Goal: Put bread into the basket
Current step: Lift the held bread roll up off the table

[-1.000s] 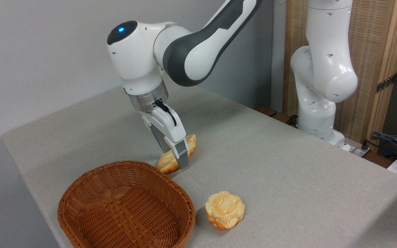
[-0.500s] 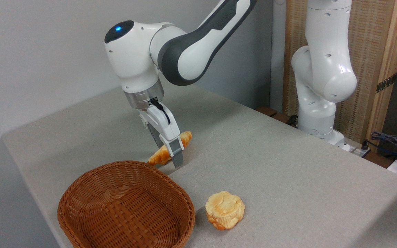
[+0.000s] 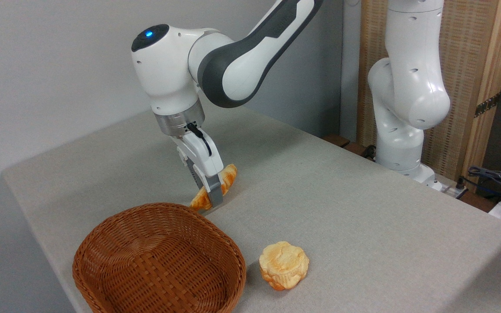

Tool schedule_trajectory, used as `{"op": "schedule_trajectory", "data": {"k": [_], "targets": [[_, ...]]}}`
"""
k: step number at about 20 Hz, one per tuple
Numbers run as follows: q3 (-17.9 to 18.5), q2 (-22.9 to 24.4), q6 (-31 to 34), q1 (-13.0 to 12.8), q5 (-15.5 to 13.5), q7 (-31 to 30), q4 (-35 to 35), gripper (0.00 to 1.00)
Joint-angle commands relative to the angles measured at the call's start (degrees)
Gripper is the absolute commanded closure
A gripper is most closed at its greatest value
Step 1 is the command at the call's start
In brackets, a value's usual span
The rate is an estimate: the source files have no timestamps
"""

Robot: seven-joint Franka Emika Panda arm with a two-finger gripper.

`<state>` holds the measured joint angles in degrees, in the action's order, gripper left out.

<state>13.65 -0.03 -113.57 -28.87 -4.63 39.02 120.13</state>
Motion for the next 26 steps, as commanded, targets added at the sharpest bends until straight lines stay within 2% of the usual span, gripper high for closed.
{"op": "schedule_trajectory", "data": {"k": [1, 15, 17, 18, 26], "targets": [[0.15, -0.14, -1.22, -0.23, -0.55, -0.7, -0.07, 0.75], [0.15, 3.63, 2.56, -0.22, -1.61, -0.61, -1.39, 0.76], [0.15, 3.63, 2.56, -0.22, -1.61, -0.44, -1.47, 0.88], [0.15, 3.63, 2.56, -0.22, -1.61, -0.53, -1.47, 0.89], [0.94, 3.63, 1.69, 0.12, -1.69, -0.61, -6.91, 0.85]]}}
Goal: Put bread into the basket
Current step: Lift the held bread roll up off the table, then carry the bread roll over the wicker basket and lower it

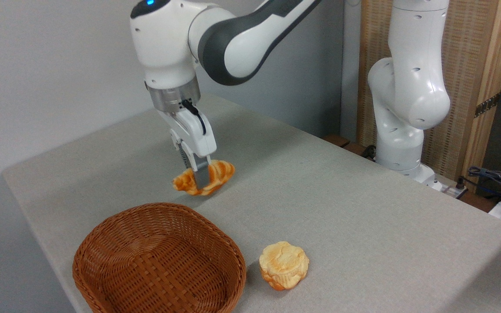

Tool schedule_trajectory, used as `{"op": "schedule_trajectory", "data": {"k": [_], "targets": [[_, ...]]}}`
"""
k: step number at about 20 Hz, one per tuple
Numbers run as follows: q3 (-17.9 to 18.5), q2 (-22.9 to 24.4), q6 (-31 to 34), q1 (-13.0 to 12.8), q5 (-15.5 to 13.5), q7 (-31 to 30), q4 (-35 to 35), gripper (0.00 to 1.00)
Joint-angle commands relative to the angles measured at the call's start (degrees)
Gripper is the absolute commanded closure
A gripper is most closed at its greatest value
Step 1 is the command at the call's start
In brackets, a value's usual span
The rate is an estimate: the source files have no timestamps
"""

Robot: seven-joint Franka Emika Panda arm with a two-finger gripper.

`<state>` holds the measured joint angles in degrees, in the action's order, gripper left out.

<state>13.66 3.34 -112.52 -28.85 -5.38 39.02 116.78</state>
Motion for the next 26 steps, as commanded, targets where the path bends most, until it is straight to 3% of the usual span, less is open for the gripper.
{"op": "schedule_trajectory", "data": {"k": [1, 4, 7, 11, 12, 13, 14, 16, 26], "targets": [[1.19, 0.26, 0.64, 0.46, -1.04, -0.53, -4.8, 0.85], [2.86, 0.09, -1.46, 0.55, -1.56, 0.78, -7.09, 0.85], [5.4, -0.17, -8.04, 0.55, -4.37, 1.05, -7.44, 0.85], [7.51, -1.49, -17.01, 0.55, -4.55, 1.84, -7.44, 0.83], [8.13, -1.93, -19.12, 0.55, -4.56, 2.63, -7.44, 0.73], [8.22, -2.63, -20.88, 0.55, -4.56, 3.42, -7.36, 0.51], [8.31, -3.25, -22.38, 0.55, -4.56, 3.52, -7.36, 0.18], [8.31, -3.95, -23.71, 0.55, -4.56, 3.43, -7.36, 0.01], [8.31, -4.48, -23.62, 0.64, -4.56, 2.99, -7.27, 0.0]]}}
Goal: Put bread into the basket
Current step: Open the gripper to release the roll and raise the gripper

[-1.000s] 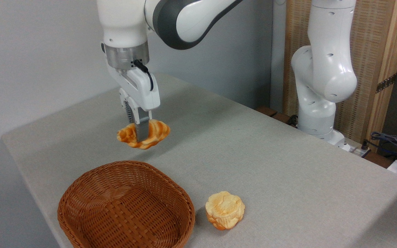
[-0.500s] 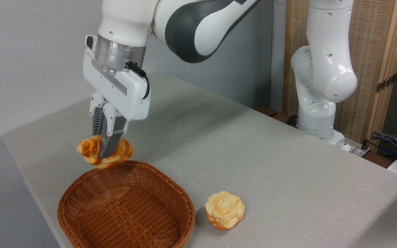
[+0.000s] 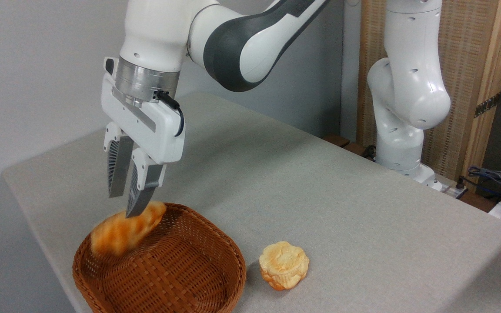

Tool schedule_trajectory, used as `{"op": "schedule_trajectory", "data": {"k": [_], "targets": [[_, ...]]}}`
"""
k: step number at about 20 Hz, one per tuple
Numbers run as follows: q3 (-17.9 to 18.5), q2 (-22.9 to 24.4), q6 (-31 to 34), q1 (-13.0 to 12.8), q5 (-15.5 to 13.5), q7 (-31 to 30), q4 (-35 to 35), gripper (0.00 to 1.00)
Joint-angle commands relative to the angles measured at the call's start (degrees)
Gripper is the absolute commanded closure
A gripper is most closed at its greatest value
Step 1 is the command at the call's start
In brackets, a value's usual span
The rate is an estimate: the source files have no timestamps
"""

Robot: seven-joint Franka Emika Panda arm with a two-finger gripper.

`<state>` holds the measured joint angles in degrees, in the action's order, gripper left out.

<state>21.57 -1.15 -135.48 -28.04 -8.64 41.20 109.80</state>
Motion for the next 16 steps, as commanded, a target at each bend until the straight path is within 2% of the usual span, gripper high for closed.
{"op": "schedule_trajectory", "data": {"k": [1, 5, 7, 11, 16], "targets": [[0.41, 0.1, -0.66, -0.18, -1.29, 0.64, -0.28, 0.0], [0.32, 1.06, -0.05, -0.26, -1.03, -2.34, -0.37, 0.0], [0.4, 2.64, 4.06, -0.26, -0.5, -4.28, -0.46, 0.0], [0.32, 3.61, 12.86, -0.35, -0.15, -4.38, -2.3, 0.0], [-0.03, 3.7, 25.16, -0.44, 6.08, -5.08, -5.64, 0.0]]}}
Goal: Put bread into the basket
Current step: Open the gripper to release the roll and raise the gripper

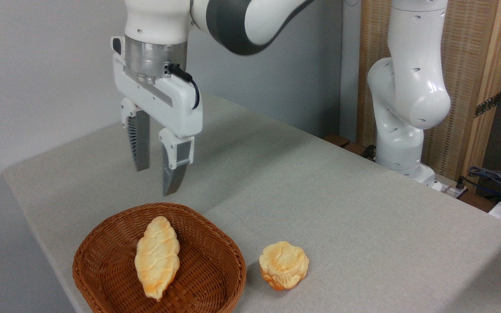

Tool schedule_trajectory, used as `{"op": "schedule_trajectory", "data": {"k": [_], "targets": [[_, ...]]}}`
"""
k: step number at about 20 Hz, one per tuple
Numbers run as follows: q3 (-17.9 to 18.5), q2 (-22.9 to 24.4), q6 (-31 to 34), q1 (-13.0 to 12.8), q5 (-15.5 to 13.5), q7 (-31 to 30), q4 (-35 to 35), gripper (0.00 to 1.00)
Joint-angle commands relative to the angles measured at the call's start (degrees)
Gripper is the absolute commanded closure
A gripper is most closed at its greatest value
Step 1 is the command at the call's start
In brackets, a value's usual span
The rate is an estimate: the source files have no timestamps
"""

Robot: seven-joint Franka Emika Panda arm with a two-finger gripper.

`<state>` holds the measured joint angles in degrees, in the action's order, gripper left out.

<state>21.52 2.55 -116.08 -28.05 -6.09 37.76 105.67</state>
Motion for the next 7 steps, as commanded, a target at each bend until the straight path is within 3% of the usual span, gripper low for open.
{"op": "schedule_trajectory", "data": {"k": [1, 3, 7], "targets": [[-0.16, 0.26, 7.08, -0.42, 4.85, -1.81, -1.52, 0.0], [-0.43, 0.27, 7.8, -0.51, 6.26, -2.07, -1.6, 0.0], [-0.43, 0.27, 7.89, -0.51, 6.26, -2.07, -2.48, 0.0]]}}
